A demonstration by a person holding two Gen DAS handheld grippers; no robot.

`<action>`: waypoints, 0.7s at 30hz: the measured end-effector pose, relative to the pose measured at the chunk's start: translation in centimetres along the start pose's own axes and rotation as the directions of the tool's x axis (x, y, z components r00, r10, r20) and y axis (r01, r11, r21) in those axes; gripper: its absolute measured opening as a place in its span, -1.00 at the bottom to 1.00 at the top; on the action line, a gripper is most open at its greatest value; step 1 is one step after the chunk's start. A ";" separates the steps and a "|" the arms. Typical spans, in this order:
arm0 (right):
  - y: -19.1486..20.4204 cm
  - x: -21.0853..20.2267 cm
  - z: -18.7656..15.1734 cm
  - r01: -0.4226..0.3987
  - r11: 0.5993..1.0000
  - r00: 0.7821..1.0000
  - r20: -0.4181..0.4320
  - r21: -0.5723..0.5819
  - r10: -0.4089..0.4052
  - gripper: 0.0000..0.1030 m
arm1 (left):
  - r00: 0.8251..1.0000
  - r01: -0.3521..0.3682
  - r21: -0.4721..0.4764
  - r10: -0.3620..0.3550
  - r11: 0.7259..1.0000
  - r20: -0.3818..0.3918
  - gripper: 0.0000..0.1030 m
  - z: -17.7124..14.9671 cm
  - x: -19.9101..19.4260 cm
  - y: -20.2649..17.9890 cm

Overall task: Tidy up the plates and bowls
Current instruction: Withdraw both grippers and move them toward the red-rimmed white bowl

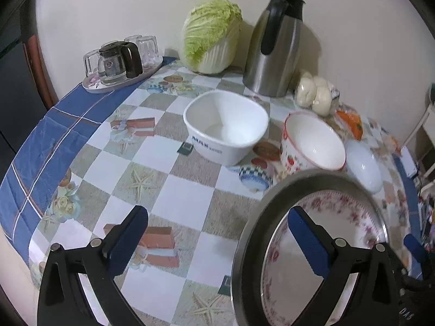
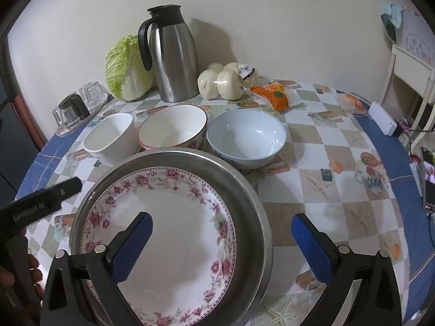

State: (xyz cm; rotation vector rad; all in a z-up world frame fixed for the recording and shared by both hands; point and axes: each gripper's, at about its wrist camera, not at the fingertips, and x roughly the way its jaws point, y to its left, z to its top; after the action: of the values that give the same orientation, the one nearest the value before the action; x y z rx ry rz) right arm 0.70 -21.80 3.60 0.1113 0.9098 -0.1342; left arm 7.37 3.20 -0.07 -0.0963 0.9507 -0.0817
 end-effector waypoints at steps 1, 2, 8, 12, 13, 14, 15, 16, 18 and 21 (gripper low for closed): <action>0.0 -0.1 0.2 0.002 1.000 1.000 0.001 0.000 -0.002 1.00 | 1.000 0.002 -0.007 -0.002 1.000 0.001 0.99 0.3 -0.1 0.1; 0.1 -0.1 0.4 0.005 1.000 1.000 -0.002 0.003 -0.005 1.00 | 1.000 0.004 -0.010 -0.004 1.000 0.001 0.99 0.5 -0.1 0.0; 0.3 -0.7 2.4 0.076 0.997 0.997 0.001 0.023 -0.076 1.00 | 1.000 -0.003 -0.014 0.003 1.000 0.020 0.99 2.7 -0.4 -0.5; 0.4 -0.9 4.1 0.100 0.995 0.994 0.029 0.031 -0.101 1.00 | 0.998 0.002 -0.009 -0.002 1.000 0.062 0.99 4.8 -1.1 -1.5; 0.4 -0.9 4.5 0.114 0.993 0.993 0.034 0.034 -0.115 1.00 | 0.998 0.006 -0.008 -0.005 1.000 0.065 0.99 5.2 -1.1 -1.6; 0.5 -0.9 4.8 0.131 0.991 0.990 0.037 0.036 -0.133 1.00 | 0.998 0.012 -0.009 -0.012 1.000 0.066 0.99 5.6 -1.0 -1.8; 0.5 -0.9 5.3 0.153 0.988 0.987 0.038 0.039 -0.154 1.00 | 0.998 0.018 -0.010 -0.018 1.000 0.066 0.99 6.0 -0.9 -2.0; 0.5 -0.8 5.8 0.169 0.985 0.984 0.039 0.044 -0.171 1.00 | 0.997 0.027 -0.010 -0.027 1.000 0.066 0.99 6.4 -0.8 -2.1; 0.5 -0.4 6.7 0.165 0.985 0.985 0.040 0.045 -0.167 1.00 | 0.997 0.038 -0.012 -0.038 0.999 0.062 0.99 7.0 -0.4 -2.4; 0.6 0.4 8.1 0.158 0.987 0.987 0.032 0.041 -0.159 1.00 | 0.997 0.051 0.003 -0.051 0.999 0.062 0.99 8.0 0.4 -3.0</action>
State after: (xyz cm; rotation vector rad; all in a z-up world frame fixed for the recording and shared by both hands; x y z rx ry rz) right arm 7.32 -22.52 8.17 0.0720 0.8805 -0.3008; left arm 13.99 0.50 4.58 -0.1213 0.8863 -0.1254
